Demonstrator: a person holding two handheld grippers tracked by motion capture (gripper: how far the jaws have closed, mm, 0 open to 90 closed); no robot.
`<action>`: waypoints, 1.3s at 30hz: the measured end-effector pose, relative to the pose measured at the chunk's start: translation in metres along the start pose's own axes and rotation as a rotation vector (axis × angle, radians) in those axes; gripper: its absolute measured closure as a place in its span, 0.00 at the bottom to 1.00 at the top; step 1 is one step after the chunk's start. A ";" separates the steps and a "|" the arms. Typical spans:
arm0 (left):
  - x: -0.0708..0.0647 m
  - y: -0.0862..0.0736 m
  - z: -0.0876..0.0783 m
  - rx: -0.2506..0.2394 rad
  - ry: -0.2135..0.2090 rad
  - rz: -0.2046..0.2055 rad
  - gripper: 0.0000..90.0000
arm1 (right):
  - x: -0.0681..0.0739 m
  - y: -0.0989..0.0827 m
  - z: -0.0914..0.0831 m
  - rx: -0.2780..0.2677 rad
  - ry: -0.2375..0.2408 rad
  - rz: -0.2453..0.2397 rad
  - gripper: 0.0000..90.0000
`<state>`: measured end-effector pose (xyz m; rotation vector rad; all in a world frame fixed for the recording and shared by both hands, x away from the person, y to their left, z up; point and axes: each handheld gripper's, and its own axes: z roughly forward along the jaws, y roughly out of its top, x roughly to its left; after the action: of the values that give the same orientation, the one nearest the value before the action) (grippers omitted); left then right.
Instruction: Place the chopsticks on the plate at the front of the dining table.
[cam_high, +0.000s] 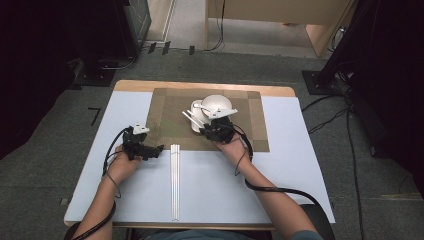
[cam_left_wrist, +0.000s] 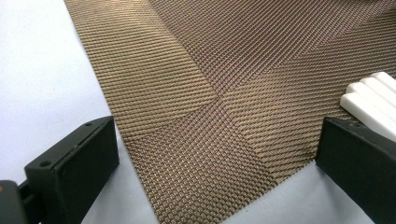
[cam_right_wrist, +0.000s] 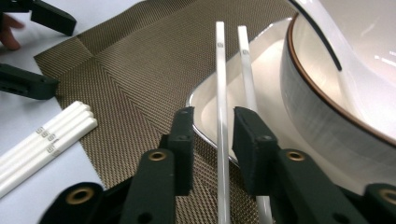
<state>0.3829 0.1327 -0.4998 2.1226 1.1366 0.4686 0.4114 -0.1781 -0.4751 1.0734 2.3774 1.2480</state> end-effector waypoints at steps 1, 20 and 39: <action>0.000 0.000 0.000 0.000 0.000 0.000 0.00 | 0.001 0.001 -0.001 -0.003 0.003 -0.007 0.74; -0.002 0.000 -0.001 0.004 0.019 -0.013 0.00 | 0.012 0.004 -0.002 -0.004 0.094 -0.090 0.34; -0.003 0.002 -0.002 0.000 -0.013 -0.039 0.00 | 0.014 -0.003 -0.007 0.013 0.021 -0.151 0.32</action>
<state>0.3811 0.1308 -0.4967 2.0971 1.1683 0.4362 0.3965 -0.1743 -0.4719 0.8697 2.4345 1.1980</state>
